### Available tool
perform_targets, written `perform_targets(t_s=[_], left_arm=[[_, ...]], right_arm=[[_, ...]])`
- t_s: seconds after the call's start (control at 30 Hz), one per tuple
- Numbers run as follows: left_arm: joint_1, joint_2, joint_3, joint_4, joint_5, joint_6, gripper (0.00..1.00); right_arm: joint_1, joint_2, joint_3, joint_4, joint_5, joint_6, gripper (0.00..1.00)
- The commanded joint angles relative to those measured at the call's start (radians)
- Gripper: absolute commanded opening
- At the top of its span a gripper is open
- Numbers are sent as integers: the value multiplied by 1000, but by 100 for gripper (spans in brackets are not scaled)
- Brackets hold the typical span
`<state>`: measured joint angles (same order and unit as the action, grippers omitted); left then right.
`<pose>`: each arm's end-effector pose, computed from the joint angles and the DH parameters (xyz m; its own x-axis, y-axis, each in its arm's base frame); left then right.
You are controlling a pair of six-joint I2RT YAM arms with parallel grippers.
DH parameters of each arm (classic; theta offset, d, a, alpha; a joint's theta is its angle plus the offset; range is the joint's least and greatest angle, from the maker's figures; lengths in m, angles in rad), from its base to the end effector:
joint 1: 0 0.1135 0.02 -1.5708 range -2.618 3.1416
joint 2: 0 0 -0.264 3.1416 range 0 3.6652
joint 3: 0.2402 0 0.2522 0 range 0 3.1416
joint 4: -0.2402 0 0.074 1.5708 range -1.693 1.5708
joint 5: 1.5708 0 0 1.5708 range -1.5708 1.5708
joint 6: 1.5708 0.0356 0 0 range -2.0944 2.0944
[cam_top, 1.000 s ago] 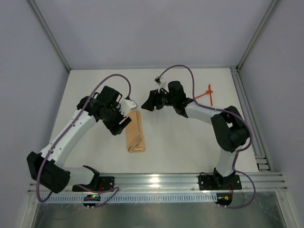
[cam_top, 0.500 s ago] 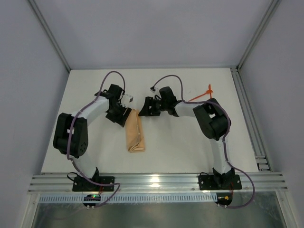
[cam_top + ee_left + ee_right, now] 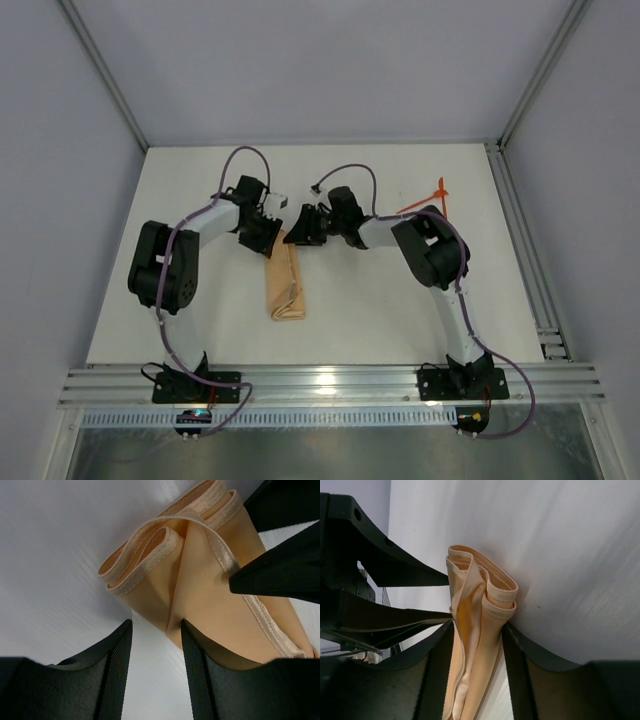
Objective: Fold the napkin into a case and place the utensils inside
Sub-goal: Move the smaller rectangle folded napkin to the center of the board, then pick up the top corner of the smaller rectangle folded napkin from the center of the board.
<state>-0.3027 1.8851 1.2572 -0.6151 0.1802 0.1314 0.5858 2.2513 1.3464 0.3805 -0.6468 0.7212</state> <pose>0.3515 -0.1164 0.1660 -0.8503 0.4006 -0.3414 0.4638 0.8769 -0.1260 0.3825 0.2795 0.1119 -0.8917 0.0408 -0.4509 -0.3823 0.4656 0.7982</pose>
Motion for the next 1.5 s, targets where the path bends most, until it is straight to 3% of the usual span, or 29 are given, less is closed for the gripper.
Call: perform_targets(t_s=[0.0,0.07,0.17,0.3,0.4,0.53,0.77,1.0,1.17,1.2,1.3,1.37,1.47], left_arm=[[2,22,34,81,53,-23,45],[2,28,36,89,61,-19,44],[1,31,36,103,82,-15,44],[2,34,50,100,97,-10,45],[2,10,90,65,122,14,50],[1,-73,137,-30,160,83,57],[-7,-274,119,-256,229,197,55],[-218,-411,-8,-526,52,370,66],[-370,-562,-18,-713,58,598,66],[-400,-589,-24,-715,51,704,61],[-518,-679,-126,-570,76,775,43],[-571,-693,-198,-351,94,771,37],[-636,-663,-340,-46,100,732,29]], right_arm=[[20,45,5,6,39,56,46],[19,51,-6,36,45,90,37],[19,56,-24,76,56,122,31],[19,41,-64,135,82,158,11],[13,5,-128,204,117,205,3],[-15,-79,-309,331,224,305,3],[-41,-291,-617,483,533,423,3],[-44,-426,-872,629,829,546,3],[-53,-429,-918,708,932,635,3],[-53,-400,-921,728,958,674,3],[-53,-311,-940,875,975,744,3],[-53,-277,-948,954,974,787,3],[-55,-282,-954,931,934,761,3]])
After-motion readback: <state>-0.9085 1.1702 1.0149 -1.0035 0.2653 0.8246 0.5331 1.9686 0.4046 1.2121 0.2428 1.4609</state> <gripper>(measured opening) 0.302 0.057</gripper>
